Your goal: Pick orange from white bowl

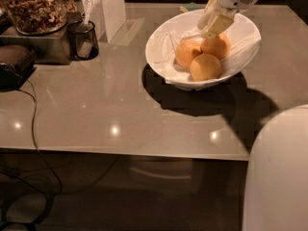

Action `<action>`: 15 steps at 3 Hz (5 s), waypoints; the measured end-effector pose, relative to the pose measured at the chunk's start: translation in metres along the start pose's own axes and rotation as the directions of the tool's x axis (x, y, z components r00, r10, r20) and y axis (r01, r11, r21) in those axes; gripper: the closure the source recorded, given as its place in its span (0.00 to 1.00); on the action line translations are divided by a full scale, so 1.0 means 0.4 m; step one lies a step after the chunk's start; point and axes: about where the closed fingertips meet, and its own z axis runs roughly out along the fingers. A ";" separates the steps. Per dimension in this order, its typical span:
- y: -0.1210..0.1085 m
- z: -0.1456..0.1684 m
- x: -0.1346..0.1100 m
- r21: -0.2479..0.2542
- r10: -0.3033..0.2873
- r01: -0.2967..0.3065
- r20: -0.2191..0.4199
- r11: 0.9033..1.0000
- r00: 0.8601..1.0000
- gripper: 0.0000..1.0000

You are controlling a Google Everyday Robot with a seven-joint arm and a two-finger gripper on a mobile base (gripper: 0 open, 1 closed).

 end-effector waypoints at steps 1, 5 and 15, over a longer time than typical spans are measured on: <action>0.002 0.027 0.028 -0.018 0.022 -0.022 0.002 1.000 1.000 0.53; -0.016 0.067 0.131 -0.040 0.056 -0.057 -0.042 0.998 0.998 0.32; -0.027 0.129 0.205 -0.059 0.150 -0.144 0.110 0.988 0.983 0.79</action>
Offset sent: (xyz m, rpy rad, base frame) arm -0.0076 -0.0328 -0.0286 -0.0143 0.1054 -0.0348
